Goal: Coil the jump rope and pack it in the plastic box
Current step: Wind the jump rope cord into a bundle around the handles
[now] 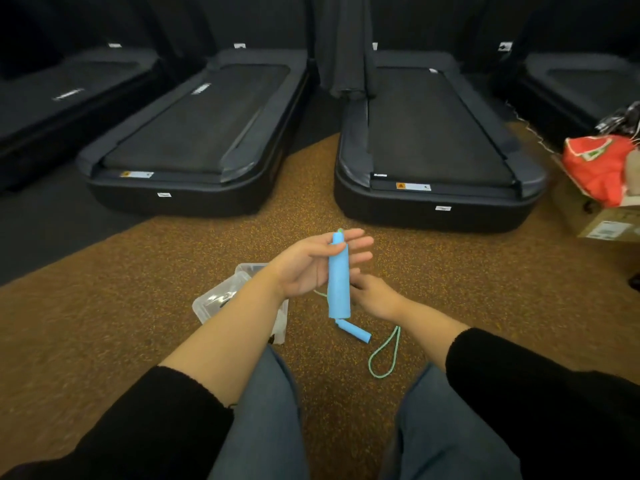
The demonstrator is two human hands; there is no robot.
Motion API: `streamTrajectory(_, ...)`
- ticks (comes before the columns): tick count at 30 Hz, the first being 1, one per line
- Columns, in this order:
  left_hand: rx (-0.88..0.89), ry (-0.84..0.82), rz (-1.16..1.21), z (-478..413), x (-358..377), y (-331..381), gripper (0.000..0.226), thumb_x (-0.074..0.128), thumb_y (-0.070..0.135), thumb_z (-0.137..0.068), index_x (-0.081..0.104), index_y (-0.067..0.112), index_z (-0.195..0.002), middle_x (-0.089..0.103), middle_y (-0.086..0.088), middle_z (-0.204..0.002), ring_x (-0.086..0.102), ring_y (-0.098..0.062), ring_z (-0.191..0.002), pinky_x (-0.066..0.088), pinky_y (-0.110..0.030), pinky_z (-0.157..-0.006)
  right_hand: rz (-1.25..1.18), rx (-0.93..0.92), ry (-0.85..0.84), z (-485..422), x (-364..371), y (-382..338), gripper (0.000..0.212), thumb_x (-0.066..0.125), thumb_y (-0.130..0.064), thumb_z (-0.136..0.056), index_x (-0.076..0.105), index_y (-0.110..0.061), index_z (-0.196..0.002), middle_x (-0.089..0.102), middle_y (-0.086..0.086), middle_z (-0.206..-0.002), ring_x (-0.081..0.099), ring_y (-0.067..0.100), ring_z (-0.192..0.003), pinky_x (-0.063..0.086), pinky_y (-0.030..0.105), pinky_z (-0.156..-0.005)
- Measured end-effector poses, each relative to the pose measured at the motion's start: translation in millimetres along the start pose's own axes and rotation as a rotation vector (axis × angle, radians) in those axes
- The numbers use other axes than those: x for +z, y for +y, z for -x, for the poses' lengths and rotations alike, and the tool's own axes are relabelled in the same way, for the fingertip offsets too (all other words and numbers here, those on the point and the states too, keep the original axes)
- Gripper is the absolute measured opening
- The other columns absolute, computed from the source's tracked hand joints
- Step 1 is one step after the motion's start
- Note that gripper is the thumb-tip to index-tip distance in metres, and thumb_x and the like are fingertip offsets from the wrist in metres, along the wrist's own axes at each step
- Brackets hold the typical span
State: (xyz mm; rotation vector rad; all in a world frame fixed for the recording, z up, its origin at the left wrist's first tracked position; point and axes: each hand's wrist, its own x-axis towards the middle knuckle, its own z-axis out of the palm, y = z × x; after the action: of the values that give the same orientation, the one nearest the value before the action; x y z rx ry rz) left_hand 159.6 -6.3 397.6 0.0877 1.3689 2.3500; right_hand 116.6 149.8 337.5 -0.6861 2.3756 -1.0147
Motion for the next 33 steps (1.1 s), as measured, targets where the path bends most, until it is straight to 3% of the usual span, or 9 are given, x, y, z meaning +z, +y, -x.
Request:
streamTrajectory(4, 0.087, -0.022, -0.063, 8.5, 10.8, 21.1, 0.051, 0.047, 0.000, -0.083, 0.045, 0.011, -0.133, 0.052, -0.006, -0.137, 0.056, -0.019, -0.121, 0.041, -0.037, -0.102, -0.103, -0.007, 0.000, 13.2, -0.9, -7.0, 0.028, 0.045, -0.025, -0.097, 0.062, -0.003, -0.103, 0.065, -0.002, -0.079, 0.058, 0.000, -0.062, 0.044, 0.014, -0.057)
streamTrajectory(7, 0.170, -0.009, -0.098, 14.3, 17.9, 34.5, 0.058, 0.048, -0.005, -0.079, 0.042, 0.014, -0.133, 0.053, -0.004, -0.134, 0.057, -0.016, -0.119, 0.040, -0.034, -0.103, -0.162, -0.065, -0.048, 27.4, 0.0, -13.7, 0.020, 0.046, -0.020, -0.098, 0.061, -0.008, -0.098, 0.068, 0.001, -0.080, 0.063, -0.002, -0.068, 0.047, 0.013, -0.070)
streamTrajectory(11, 0.236, 0.047, -0.146, 17.3, 22.1, 43.8, 0.057, 0.047, -0.009, -0.083, 0.040, 0.015, -0.135, 0.054, -0.007, -0.133, 0.058, -0.016, -0.118, 0.044, -0.030, -0.099, -0.105, -0.142, -0.047, 49.2, 2.6, -25.7, 0.021, 0.043, -0.024, -0.099, 0.059, -0.014, -0.089, 0.059, -0.003, -0.066, 0.054, -0.006, -0.054, 0.041, 0.007, -0.059)
streamTrajectory(15, 0.270, 0.154, 0.080, 18.7, 16.1, 39.2, 0.045, 0.037, 0.001, -0.093, 0.038, 0.009, -0.138, 0.056, -0.014, -0.131, 0.061, -0.025, -0.114, 0.046, -0.034, -0.098, 0.043, -0.214, 0.022, 69.2, -0.5, -31.5, 0.026, 0.038, -0.032, -0.100, 0.058, -0.022, -0.087, 0.048, -0.012, -0.066, 0.046, -0.001, -0.059, 0.036, 0.010, -0.059)
streamTrajectory(21, 0.225, 0.247, 0.130, 25.6, 5.2, 20.5, 0.045, 0.038, 0.003, -0.093, 0.037, 0.010, -0.138, 0.059, -0.016, -0.125, 0.059, -0.026, -0.116, 0.041, -0.036, -0.101, 0.235, -0.301, -0.053, 81.7, -9.6, -35.5, 0.029, 0.035, -0.031, -0.100, 0.060, -0.018, -0.092, 0.053, -0.015, -0.073, 0.051, -0.002, -0.069, 0.038, 0.021, -0.068)
streamTrajectory(25, 0.206, 0.284, 0.062, 24.4, 0.7, 13.8, 0.051, 0.037, -0.004, -0.091, 0.035, 0.008, -0.140, 0.061, -0.012, -0.122, 0.059, -0.023, -0.113, 0.046, -0.030, -0.091, 0.314, -0.336, -0.095, 77.6, -15.9, -37.2, 0.023, 0.038, -0.028, -0.100, 0.053, -0.019, -0.086, 0.049, -0.018, -0.069, 0.052, -0.012, -0.067, 0.036, 0.011, -0.063)
streamTrajectory(28, 0.172, 0.294, -0.023, 22.0, -3.6, 10.0, 0.054, 0.040, -0.006, -0.090, 0.034, 0.009, -0.141, 0.060, -0.011, -0.124, 0.062, -0.025, -0.110, 0.048, -0.031, -0.087, 0.370, -0.356, -0.100, 72.4, -19.3, -38.8, 0.028, 0.038, -0.031, -0.100, 0.055, -0.013, -0.087, 0.055, -0.010, -0.073, 0.053, 0.002, -0.067, 0.033, 0.017, -0.060)
streamTrajectory(33, 0.081, 0.250, -0.111, 21.5, -10.0, 1.5, 0.048, 0.042, 0.000, -0.094, 0.035, 0.017, -0.138, 0.058, -0.006, -0.127, 0.064, -0.031, -0.105, 0.055, -0.035, -0.074, 0.436, -0.343, -0.169, 64.8, -26.3, -42.4, 0.031, 0.042, -0.035, -0.098, 0.059, -0.012, -0.086, 0.053, -0.007, -0.066, 0.049, 0.004, -0.058, 0.035, 0.016, -0.054)
